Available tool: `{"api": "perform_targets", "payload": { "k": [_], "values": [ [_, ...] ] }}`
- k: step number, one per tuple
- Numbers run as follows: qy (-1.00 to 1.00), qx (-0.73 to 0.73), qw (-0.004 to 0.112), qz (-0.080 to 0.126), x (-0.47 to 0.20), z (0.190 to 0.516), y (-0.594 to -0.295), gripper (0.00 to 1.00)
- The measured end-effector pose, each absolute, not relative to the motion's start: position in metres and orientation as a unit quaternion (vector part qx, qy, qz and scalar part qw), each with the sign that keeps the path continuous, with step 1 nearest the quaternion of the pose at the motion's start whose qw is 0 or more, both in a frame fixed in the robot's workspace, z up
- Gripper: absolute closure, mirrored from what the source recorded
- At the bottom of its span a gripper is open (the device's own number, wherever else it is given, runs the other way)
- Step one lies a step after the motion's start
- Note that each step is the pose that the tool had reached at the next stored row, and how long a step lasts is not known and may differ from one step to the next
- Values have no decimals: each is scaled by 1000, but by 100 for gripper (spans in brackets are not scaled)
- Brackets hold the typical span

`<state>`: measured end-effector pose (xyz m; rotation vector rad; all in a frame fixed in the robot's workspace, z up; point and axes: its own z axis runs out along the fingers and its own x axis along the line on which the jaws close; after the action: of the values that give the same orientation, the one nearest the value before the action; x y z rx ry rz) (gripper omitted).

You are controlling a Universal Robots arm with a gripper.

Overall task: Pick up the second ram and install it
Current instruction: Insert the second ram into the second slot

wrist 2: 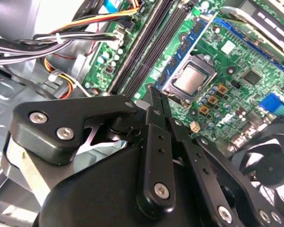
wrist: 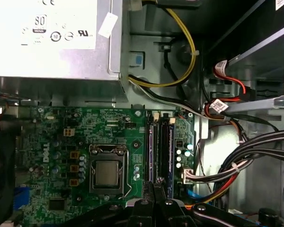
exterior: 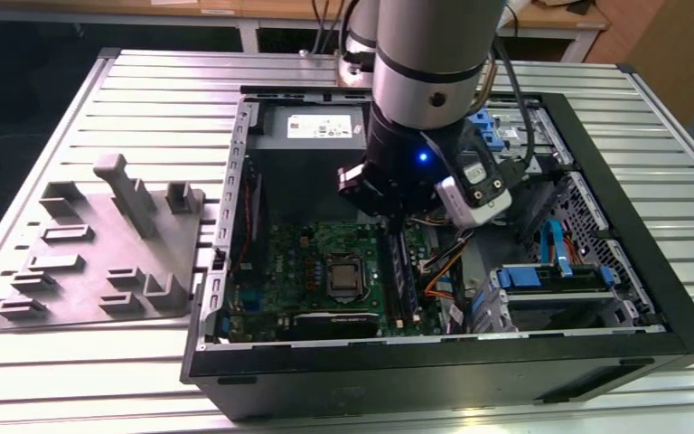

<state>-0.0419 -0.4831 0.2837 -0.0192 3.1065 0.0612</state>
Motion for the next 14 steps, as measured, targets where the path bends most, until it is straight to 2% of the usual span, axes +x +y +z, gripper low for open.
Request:
{"api": "perform_targets", "payload": {
  "k": [14],
  "values": [
    [1000,-8,17,20,-33,268,-483,88]
  ]
}}
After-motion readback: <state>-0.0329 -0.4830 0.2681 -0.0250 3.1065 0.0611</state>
